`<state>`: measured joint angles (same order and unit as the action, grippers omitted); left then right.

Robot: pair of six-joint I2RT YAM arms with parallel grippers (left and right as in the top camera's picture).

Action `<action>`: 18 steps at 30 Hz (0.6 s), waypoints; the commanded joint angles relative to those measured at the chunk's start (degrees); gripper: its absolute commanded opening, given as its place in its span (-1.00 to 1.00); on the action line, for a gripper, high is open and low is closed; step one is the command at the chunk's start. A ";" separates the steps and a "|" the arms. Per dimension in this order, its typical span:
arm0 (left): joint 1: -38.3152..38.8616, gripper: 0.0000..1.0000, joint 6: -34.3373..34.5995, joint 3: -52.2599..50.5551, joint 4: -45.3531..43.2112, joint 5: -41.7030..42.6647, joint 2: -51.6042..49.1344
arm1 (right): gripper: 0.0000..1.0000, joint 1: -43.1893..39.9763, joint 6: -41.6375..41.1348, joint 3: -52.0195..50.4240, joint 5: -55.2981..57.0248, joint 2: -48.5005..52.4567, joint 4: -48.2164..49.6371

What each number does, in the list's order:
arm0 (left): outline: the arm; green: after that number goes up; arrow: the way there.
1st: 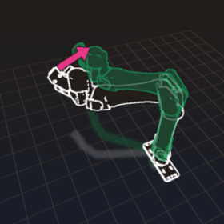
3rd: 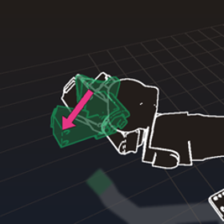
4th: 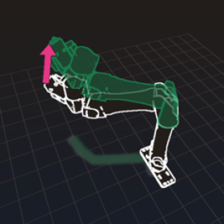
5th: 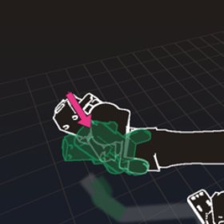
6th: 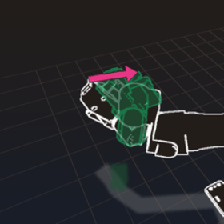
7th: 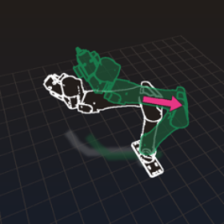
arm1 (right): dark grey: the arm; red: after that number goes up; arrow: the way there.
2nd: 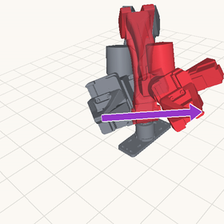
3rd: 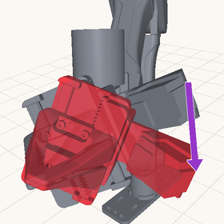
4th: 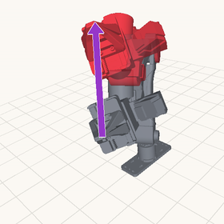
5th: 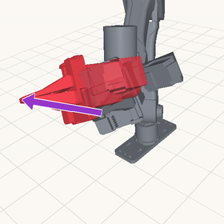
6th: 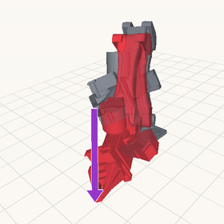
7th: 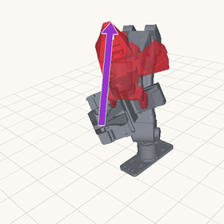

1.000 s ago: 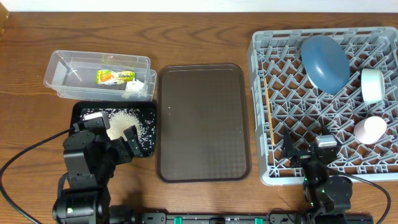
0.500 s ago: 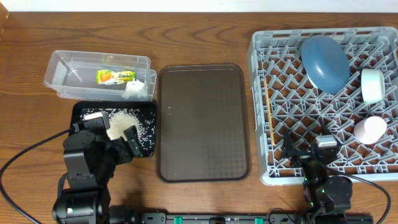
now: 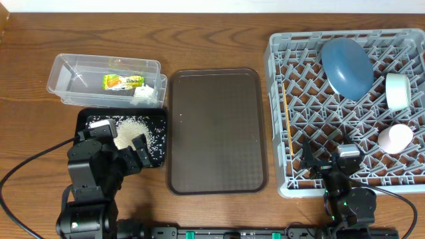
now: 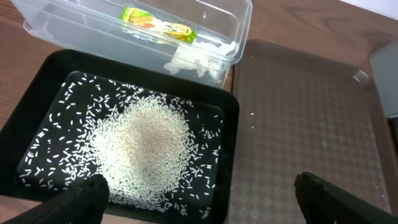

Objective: Sort waste into correct bins and load items into the dishwasher rack

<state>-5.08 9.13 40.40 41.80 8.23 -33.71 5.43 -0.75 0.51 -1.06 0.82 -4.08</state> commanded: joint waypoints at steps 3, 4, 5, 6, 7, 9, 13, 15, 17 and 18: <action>0.17 0.96 -0.55 -1.42 0.22 -2.08 4.26 | 0.99 -0.26 0.61 -0.20 0.00 -0.52 -0.11; 0.17 0.96 -0.55 -2.34 -0.39 -2.08 5.35 | 0.99 -0.24 0.61 -0.20 0.00 -0.52 -0.11; 0.17 0.96 -0.55 -3.52 -1.20 -2.08 6.49 | 0.98 -0.24 0.61 -0.20 0.00 -0.52 -0.11; 0.20 0.96 -0.55 -5.16 -2.34 -2.08 7.89 | 0.98 -0.26 0.61 -0.20 0.00 -0.52 -0.11; 0.20 0.95 -0.55 -6.80 -3.58 -2.08 9.16 | 0.98 -0.24 0.61 -0.20 0.00 -0.52 -0.11; 0.20 0.96 -0.55 -10.71 -6.82 -2.29 12.17 | 0.98 -0.26 0.61 -0.20 0.00 -0.52 -0.11; 0.20 0.96 -0.55 -18.78 -14.71 -2.27 18.45 | 0.99 -0.24 0.61 -0.20 0.00 -0.52 -0.11; 0.37 0.96 -0.57 -22.69 -19.26 -2.45 21.29 | 0.99 -0.24 0.61 -0.20 0.00 -0.52 -0.11; 0.98 0.96 -0.57 -26.62 -24.22 -3.37 24.11 | 0.99 -0.24 0.61 -0.20 0.00 -0.52 -0.11; 1.36 0.96 -0.57 -28.17 -26.18 -3.82 25.29 | 0.98 -0.26 0.61 -0.20 0.00 -0.52 -0.11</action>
<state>-4.60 9.13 15.46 18.63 6.15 -11.51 5.43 -0.78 0.51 -1.06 0.71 -4.05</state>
